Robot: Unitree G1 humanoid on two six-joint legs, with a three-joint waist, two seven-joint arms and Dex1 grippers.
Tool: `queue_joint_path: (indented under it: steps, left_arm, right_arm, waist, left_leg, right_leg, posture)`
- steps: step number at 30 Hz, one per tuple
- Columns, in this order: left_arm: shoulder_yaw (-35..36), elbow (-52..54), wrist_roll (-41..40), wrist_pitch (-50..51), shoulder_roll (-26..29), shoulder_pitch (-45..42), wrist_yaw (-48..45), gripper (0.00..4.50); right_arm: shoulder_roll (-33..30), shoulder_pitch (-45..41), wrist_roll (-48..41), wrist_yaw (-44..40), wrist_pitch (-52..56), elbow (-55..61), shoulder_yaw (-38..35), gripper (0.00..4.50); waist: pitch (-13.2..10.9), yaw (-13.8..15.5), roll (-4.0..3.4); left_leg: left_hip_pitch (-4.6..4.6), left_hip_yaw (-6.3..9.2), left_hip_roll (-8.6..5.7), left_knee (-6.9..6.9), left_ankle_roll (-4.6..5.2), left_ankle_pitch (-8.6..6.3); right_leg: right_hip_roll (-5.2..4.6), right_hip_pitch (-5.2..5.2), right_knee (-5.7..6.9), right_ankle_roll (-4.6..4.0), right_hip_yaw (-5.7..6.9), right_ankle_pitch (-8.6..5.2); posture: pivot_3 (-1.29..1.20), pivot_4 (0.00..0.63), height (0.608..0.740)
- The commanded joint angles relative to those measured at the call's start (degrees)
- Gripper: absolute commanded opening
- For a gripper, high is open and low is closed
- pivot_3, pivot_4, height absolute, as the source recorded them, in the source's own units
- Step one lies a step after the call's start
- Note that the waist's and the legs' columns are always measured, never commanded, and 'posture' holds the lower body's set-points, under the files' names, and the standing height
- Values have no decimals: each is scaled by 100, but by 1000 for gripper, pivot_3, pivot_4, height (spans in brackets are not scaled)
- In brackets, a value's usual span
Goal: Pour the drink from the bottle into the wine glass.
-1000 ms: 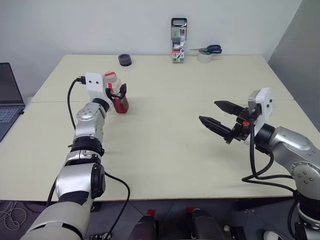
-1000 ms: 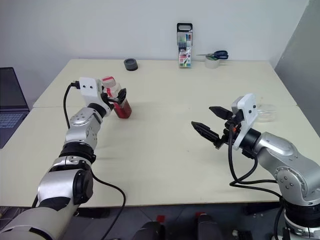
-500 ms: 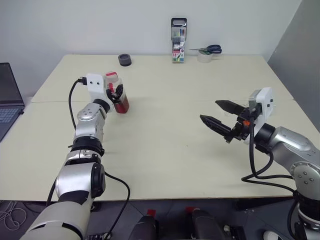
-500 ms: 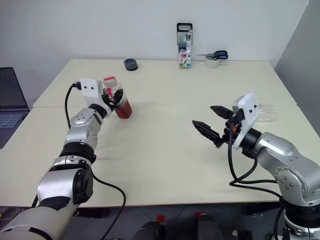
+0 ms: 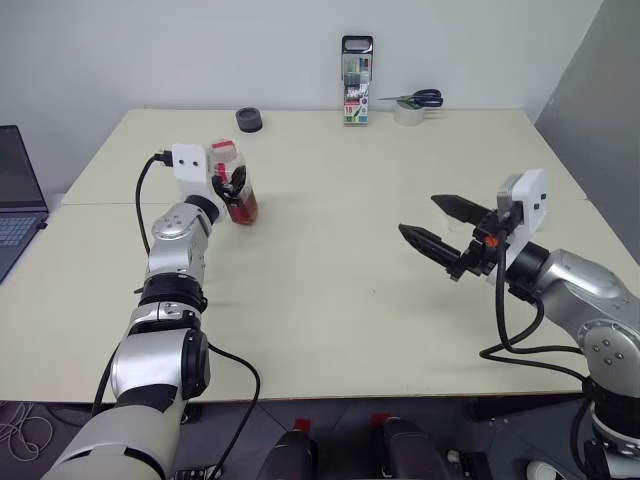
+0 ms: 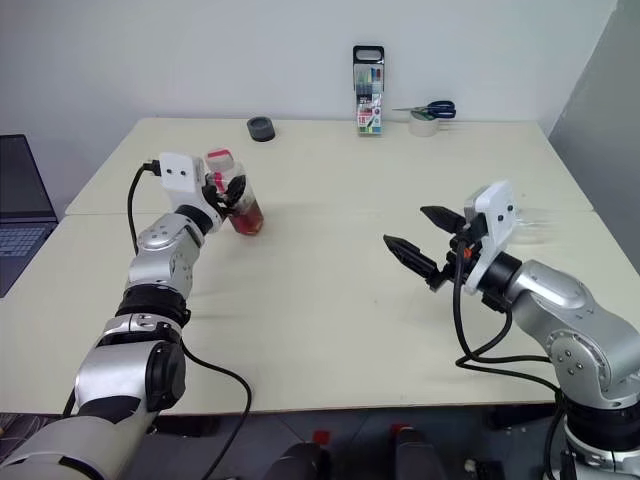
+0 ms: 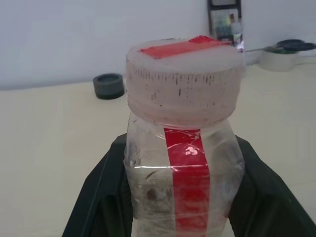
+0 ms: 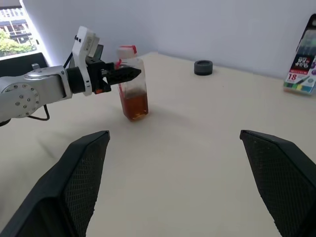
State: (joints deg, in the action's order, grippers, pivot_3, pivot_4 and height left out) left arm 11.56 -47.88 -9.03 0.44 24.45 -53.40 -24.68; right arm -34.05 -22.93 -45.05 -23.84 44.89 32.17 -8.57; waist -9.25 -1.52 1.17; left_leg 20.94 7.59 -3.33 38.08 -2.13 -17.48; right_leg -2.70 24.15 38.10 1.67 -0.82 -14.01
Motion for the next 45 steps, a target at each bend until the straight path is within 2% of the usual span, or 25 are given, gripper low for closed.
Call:
queue_joint_path:
  steps: [1, 10, 17, 22, 26, 33, 45]
  left_arm:
    - [-245, 1030, -156, 434, -69, 16, -465, 1968]
    - [-959, 2967, -728, 1859, -264, 277, -1856, 1968]
    - [-1214, 3831, -1550, 2673, -433, 373, -2945, 1968]
    - [-1431, 3956, -1892, 3111, -167, 273, -3870, 1968]
    - [-1619, 3746, -1721, 2818, -18, 150, -4309, 1968]
    - [-1619, 3283, -1564, 2420, -194, -68, -4351, 1968]
    - [-1621, 3234, -1482, 2191, -358, 61, -4297, 1968]
  right_arm:
    - [33, -293, 72, 95, -38, 14, 6, 4500]
    - [89, -1022, 9, 127, 275, -263, 93, 4500]
    - [141, -1292, -487, 139, 747, -201, -32, 4500]
    - [168, -1394, -879, 402, 1038, -63, -152, 4500]
    - [198, -1436, -1123, 691, 1178, 91, -167, 4500]
    - [235, -1520, -1025, 1221, 1411, 211, 131, 4500]
    - [1074, -1978, -842, 2480, 1795, 241, 383, 4500]
  waist:
    - [0, 0, 0]
    - [0, -12, -1]
    - [0, -18, -1]
    - [0, -24, -1]
    - [0, -21, -1]
    - [0, -14, -1]
    - [-1, -26, -2]
  left_leg:
    - [0, 0, -1, 0, 0, 0]
    - [1, -1, 1, -1, 0, 0]
    - [1, -4, 3, -1, 0, 0]
    - [0, -4, 3, -1, 1, 0]
    - [0, -2, 3, -1, 1, 1]
    - [1, -3, 2, 0, 1, 1]
    - [2, -3, 3, -2, 1, 1]
  right_leg:
    - [0, 0, 0, 0, 0, 0]
    - [0, 3, 0, 0, -2, 0]
    - [1, 2, -1, 0, -5, 0]
    - [1, 1, -1, -1, -5, 0]
    - [2, 1, -1, -1, -3, 0]
    - [2, 0, -4, 0, -4, 0]
    - [2, 6, 0, -1, -7, 0]
  posture:
    - [0, 150, 740]
    - [0, 150, 740]
    - [0, 150, 740]
    - [0, 150, 740]
    - [0, 150, 740]
    - [0, 150, 740]
    - [0, 150, 740]
